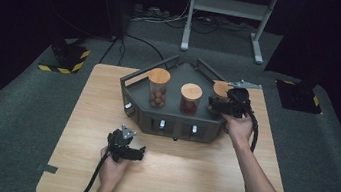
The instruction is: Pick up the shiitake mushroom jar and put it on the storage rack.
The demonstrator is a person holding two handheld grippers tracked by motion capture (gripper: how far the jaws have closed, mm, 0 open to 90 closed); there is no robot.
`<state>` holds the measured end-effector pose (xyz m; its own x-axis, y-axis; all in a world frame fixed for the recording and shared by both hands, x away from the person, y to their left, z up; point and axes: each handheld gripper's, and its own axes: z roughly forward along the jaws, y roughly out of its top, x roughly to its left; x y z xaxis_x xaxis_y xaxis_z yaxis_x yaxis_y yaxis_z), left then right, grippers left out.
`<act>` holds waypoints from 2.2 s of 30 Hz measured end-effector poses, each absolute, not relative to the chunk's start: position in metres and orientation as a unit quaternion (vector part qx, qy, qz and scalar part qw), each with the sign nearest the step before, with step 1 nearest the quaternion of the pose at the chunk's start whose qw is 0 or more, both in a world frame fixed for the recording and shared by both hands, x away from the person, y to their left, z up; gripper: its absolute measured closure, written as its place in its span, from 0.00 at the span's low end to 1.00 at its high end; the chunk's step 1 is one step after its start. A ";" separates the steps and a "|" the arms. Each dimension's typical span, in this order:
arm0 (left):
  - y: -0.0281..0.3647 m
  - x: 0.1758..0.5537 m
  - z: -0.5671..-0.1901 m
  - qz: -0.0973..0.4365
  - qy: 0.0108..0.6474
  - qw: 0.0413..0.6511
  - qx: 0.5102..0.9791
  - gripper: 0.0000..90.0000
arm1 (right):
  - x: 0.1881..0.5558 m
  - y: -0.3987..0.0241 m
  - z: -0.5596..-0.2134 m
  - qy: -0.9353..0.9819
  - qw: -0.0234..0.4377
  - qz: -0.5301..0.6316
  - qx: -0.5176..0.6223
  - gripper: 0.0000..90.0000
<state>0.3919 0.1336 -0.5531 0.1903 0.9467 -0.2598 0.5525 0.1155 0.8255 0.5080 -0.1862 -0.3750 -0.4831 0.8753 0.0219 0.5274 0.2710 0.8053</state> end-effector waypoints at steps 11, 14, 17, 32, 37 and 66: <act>0.134 0.392 -0.553 0.220 0.597 0.448 0.628 0.05 | 0.513 -0.185 -0.381 0.765 0.222 0.387 0.464 0.28; 0.134 0.392 -0.553 0.220 0.597 0.448 0.628 0.05 | 0.515 -0.186 -0.382 0.765 0.221 0.384 0.467 0.28; 0.134 0.392 -0.553 0.220 0.597 0.448 0.628 0.05 | 0.516 -0.187 -0.383 0.765 0.221 0.384 0.468 0.28; 0.134 0.392 -0.553 0.220 0.597 0.448 0.628 0.05 | 0.518 -0.185 -0.388 0.768 0.226 0.377 0.465 0.28; 0.134 0.392 -0.553 0.220 0.597 0.448 0.628 0.05 | 0.518 -0.186 -0.390 0.767 0.225 0.384 0.464 0.28; 0.134 0.392 -0.553 0.220 0.597 0.448 0.628 0.05 | 0.516 -0.195 -0.391 0.760 0.203 0.420 0.454 0.09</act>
